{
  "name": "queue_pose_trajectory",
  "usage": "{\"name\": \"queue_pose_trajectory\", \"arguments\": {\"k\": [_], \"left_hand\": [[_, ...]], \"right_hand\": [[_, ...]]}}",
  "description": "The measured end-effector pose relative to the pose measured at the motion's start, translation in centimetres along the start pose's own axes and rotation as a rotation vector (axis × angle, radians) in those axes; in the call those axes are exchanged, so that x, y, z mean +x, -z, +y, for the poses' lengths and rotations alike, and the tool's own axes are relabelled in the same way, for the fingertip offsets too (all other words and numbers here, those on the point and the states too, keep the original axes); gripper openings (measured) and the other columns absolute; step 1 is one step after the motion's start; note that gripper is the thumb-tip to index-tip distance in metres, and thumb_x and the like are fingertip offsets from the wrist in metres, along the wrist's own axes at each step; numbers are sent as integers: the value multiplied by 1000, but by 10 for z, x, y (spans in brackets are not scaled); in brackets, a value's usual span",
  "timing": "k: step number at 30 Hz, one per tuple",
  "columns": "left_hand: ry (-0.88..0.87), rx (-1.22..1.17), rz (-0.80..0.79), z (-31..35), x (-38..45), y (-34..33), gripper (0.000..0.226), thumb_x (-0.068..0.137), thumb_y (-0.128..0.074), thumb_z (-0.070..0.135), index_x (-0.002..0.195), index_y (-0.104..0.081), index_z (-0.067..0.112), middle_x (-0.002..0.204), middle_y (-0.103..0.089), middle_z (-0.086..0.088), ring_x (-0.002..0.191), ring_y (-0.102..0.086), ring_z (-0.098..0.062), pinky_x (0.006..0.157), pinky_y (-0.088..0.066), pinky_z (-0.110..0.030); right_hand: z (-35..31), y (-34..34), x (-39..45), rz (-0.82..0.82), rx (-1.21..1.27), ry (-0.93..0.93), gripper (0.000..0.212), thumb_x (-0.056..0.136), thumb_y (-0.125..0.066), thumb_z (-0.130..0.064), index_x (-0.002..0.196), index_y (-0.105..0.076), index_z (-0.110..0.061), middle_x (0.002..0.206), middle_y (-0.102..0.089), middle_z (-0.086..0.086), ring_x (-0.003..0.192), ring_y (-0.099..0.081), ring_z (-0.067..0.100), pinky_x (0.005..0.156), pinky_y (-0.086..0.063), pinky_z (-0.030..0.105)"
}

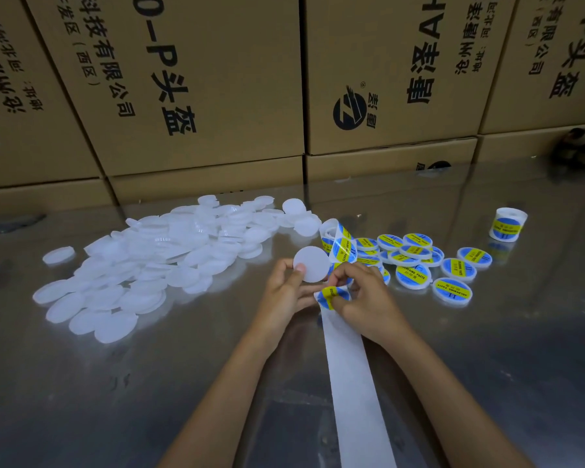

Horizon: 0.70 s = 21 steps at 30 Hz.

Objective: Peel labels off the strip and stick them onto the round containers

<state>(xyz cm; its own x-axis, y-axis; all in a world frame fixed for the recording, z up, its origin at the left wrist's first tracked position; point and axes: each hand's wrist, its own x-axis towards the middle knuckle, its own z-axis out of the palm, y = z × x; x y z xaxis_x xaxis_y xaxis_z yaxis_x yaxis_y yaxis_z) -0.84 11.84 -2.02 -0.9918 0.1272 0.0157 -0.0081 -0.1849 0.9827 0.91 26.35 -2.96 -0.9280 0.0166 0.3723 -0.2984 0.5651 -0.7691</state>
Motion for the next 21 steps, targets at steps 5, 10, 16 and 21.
{"name": "queue_pose_trajectory", "arguments": {"k": [5, 10, 16, 21], "left_hand": [[-11, 32, 36, 3, 0, 4, 13, 108, -40, 18, 105, -50, 11, 97, -73, -9, 81, -76, -18, 69, -61, -27], [-60, 233, 92, 2, 2, 9, 13, 109, -37, 17, 105, -46, 10, 109, -70, -20, 80, -75, -22, 80, -60, -42], [-71, 299, 123, 7, -2, 17, 14, 108, -38, 22, 99, -46, 16, 109, -72, -21, 89, -75, -22, 89, -55, -41], [-49, 90, 117, 12, -6, 16, 17, 101, -57, 17, 110, -65, 5, 107, -76, -9, 97, -73, -18, 87, -55, -32]], "right_hand": [[-9, 3, -1, 54, 72, 134, 17, 77, -78, -6, 82, -71, -21, 93, -65, -8, 94, -48, 14, 80, -34, 12], [-17, 8, 1, 35, 540, -87, 22, 77, -72, 2, 76, -67, -19, 81, -65, -7, 79, -54, 10, 74, -44, 25], [-14, 15, 3, 85, 797, -277, 18, 83, -68, 1, 89, -64, -14, 81, -69, 0, 74, -60, 14, 78, -44, 31], [-16, 13, 4, 115, 811, -265, 21, 84, -68, 4, 89, -65, -16, 79, -74, -7, 72, -68, 7, 65, -50, 15]]}}
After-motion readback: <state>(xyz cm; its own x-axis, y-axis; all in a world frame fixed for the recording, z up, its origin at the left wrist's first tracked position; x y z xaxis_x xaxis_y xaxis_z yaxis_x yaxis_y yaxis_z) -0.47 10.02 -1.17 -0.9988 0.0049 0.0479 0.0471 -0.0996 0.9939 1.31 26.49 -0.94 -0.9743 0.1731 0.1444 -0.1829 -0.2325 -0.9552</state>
